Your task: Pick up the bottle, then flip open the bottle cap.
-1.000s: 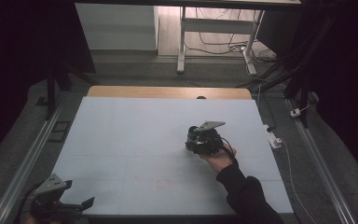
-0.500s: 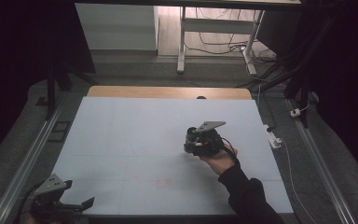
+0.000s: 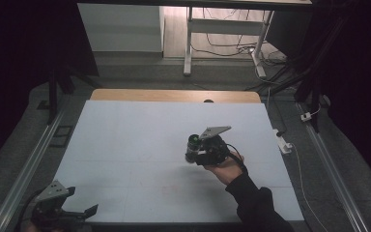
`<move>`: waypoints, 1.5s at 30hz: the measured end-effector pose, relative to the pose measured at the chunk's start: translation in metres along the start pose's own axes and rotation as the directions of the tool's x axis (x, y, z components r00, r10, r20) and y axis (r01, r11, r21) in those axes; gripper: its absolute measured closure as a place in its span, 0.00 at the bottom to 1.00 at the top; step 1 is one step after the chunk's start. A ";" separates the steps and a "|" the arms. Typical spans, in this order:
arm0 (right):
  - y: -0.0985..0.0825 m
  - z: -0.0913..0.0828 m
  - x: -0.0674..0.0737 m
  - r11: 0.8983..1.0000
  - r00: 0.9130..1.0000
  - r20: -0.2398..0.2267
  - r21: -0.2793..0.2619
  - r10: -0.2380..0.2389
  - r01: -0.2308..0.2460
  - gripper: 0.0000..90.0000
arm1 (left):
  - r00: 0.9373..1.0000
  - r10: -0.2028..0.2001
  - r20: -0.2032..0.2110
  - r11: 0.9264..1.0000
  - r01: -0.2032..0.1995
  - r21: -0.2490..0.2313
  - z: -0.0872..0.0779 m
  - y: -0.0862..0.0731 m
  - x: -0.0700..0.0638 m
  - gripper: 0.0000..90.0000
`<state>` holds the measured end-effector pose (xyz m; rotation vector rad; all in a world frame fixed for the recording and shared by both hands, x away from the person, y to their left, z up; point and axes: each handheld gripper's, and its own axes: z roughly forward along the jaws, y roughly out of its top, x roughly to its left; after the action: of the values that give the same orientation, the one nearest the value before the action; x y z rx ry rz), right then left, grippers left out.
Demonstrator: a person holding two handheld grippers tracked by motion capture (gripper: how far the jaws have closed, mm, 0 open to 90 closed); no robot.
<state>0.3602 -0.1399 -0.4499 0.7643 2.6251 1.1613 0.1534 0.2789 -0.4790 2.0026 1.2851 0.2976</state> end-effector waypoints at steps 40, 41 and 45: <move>0.016 0.001 0.040 0.996 0.993 -0.075 0.009 -0.093 0.094 0.59 | 0.995 0.053 0.082 0.998 -0.049 -0.049 0.000 0.012 -0.003 0.00; 0.016 0.001 0.040 0.995 0.993 -0.075 0.008 -0.094 0.095 0.59 | 0.994 0.060 0.094 0.997 -0.055 -0.060 0.001 0.013 -0.003 0.00; 0.016 0.002 0.041 0.995 0.993 -0.076 0.012 -0.093 0.095 0.59 | 0.986 0.092 0.136 0.992 -0.079 -0.098 0.004 0.021 -0.006 0.00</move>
<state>0.3320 -0.1086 -0.4379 0.6035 2.7021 1.1676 0.1674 0.2671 -0.4671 1.9662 1.0808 0.2476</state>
